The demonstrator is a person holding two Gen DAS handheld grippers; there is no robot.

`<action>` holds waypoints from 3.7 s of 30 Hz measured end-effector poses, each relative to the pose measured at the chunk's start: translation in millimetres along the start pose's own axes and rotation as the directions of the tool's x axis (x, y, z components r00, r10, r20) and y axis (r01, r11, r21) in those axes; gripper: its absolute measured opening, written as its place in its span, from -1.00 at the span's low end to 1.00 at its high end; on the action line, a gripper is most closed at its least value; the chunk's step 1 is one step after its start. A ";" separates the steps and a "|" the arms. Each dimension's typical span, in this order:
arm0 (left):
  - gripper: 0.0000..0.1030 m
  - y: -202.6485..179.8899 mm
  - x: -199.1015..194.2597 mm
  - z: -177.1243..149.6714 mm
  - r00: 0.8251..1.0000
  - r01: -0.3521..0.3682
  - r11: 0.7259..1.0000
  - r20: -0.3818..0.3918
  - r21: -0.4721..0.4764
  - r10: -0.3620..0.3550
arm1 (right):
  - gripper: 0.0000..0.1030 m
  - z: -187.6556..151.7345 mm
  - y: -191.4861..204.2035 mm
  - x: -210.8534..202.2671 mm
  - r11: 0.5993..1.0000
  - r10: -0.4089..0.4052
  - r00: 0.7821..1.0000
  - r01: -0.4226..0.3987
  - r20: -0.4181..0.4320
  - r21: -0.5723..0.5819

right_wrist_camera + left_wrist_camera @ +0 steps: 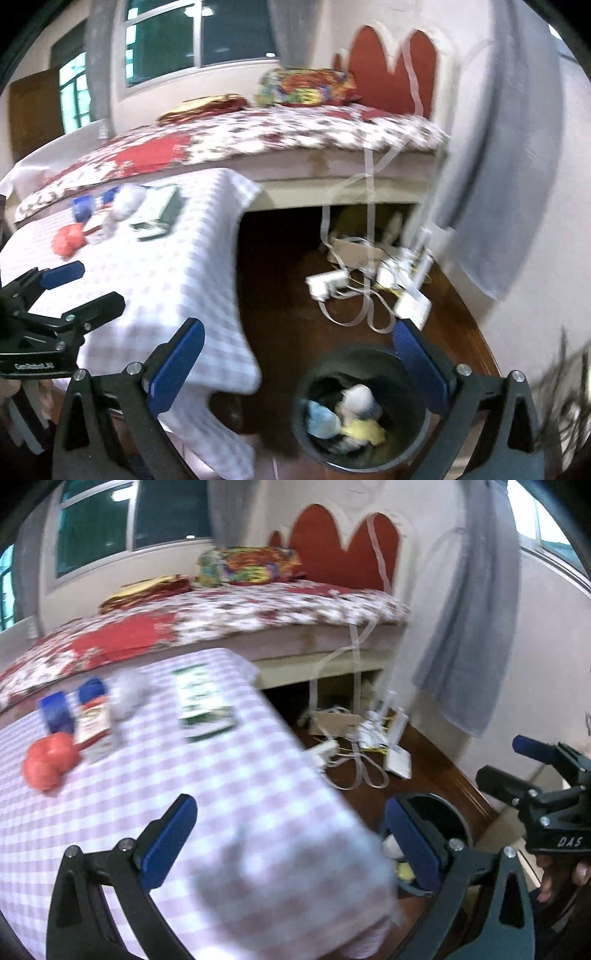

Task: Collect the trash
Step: 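Move both tools back from the bin toward the table, then grasp the red plastic bag with the left tool while the right tool grasps the green milk carton, then carry the red bag and milk carton over the bin and release both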

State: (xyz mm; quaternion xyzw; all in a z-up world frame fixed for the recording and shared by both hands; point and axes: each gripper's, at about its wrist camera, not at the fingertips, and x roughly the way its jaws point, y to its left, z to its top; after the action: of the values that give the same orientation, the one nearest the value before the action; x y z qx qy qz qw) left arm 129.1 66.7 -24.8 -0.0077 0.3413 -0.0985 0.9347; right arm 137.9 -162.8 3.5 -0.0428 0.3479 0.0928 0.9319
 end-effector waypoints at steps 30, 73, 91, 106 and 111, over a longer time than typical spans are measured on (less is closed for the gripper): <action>0.97 264.6 39.2 0.8 0.942 -0.331 0.928 -0.119 -0.172 0.314 | 1.00 97.7 195.6 190.9 0.986 0.097 0.983 -0.116 -0.157 -0.119; -0.16 147.3 -14.3 5.7 0.994 -0.105 0.990 -0.003 -0.092 0.105 | 0.08 53.2 120.2 70.0 0.987 0.141 0.990 -0.141 -0.005 -0.073; -0.16 26.4 -0.2 9.0 0.998 0.065 0.997 -0.007 0.044 -0.065 | 0.08 -1.3 5.0 -0.8 0.998 -0.004 0.999 0.001 0.035 0.067; -0.16 -67.4 22.2 5.5 0.980 0.195 0.966 -0.058 0.170 -0.188 | 0.08 -48.5 -78.2 -17.7 0.979 -0.119 0.993 0.121 -0.022 0.161; -0.16 -91.5 29.6 -2.0 0.971 0.234 0.952 -0.090 0.196 -0.220 | 0.08 -63.4 -96.1 -16.9 0.976 -0.139 0.989 0.146 -0.052 0.164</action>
State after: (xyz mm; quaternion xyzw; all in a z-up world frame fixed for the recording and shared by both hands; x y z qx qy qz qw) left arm 133.6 -28.5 -37.7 0.0530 0.3574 -0.2402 0.9010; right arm 104.2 -268.4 -31.8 0.0089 0.3691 -0.0049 0.9293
